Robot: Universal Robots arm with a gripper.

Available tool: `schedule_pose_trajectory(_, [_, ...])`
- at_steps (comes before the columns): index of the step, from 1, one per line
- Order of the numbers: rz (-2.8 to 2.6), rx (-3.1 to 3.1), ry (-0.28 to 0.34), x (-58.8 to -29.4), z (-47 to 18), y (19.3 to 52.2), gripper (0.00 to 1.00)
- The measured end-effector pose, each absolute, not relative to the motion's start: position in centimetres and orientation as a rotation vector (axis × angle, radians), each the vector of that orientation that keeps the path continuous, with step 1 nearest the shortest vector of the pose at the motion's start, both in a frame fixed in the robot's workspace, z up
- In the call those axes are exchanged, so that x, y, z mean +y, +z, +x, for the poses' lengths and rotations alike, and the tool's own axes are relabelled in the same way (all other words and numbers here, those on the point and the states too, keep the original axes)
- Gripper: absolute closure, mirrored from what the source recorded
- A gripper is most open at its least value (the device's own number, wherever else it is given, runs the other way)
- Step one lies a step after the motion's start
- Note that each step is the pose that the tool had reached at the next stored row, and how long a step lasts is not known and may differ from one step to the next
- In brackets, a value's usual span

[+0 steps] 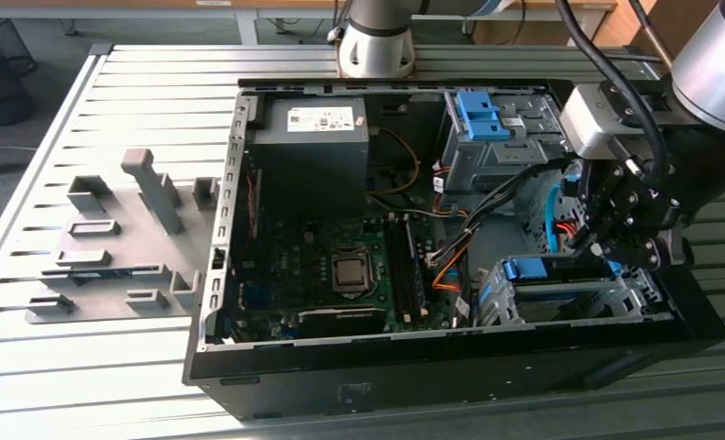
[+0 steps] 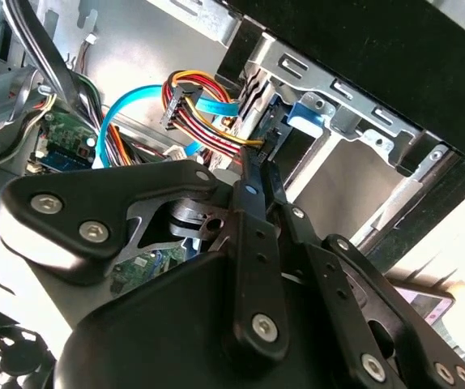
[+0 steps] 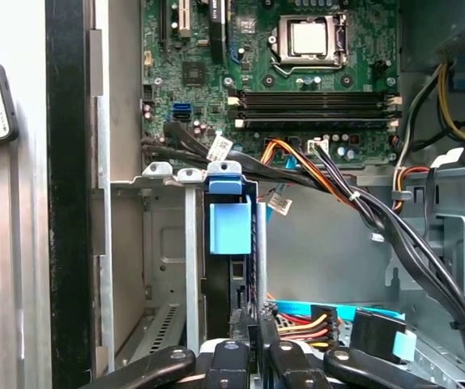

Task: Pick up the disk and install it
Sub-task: 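Insert the first disk wire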

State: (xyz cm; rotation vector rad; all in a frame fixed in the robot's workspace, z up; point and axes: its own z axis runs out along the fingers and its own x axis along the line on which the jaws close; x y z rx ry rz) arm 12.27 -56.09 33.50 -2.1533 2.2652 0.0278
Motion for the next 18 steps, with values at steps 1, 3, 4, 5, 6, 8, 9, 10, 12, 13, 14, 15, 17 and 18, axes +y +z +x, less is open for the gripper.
schedule_pose_trajectory(1, [-2.146,2.272,0.028,-56.11,12.27,33.5,0.84])
schedule_pose_trajectory(3, [-2.141,2.277,0.027,-56.12,12.28,33.49,0.84])
schedule_pose_trajectory(4, [-2.141,2.277,0.027,-56.15,12.28,33.49,0.84])
schedule_pose_trajectory(5, [-2.141,2.277,0.027,-56.2,12.28,33.48,0.84])
schedule_pose_trajectory(6, [-2.141,2.277,0.027,-56.24,12.28,33.48,0.84])
schedule_pose_trajectory(8, [-2.142,2.276,0.027,-56.28,12.28,33.49,0.84])
schedule_pose_trajectory(9, [-2.143,2.275,0.027,-56.3,12.28,33.49,0.84])
schedule_pose_trajectory(10, [-2.147,2.271,0.027,-56.32,12.28,33.49,0.84])
schedule_pose_trajectory(12, [-2.159,2.26,0.028,-56.35,12.28,33.48,0.84])
schedule_pose_trajectory(13, [-2.164,2.255,0.028,-56.36,12.28,33.48,0.84])
schedule_pose_trajectory(14, [-2.165,2.254,0.028,-56.36,12.28,33.47,0.84])
schedule_pose_trajectory(15, [-2.166,2.254,0.028,-56.37,12.28,33.46,0.84])
schedule_pose_trajectory(17, [-2.166,2.254,0.028,-56.36,12.28,33.42,0.84])
schedule_pose_trajectory(18, [-2.166,2.254,0.027,-56.36,12.28,33.4,0.84])
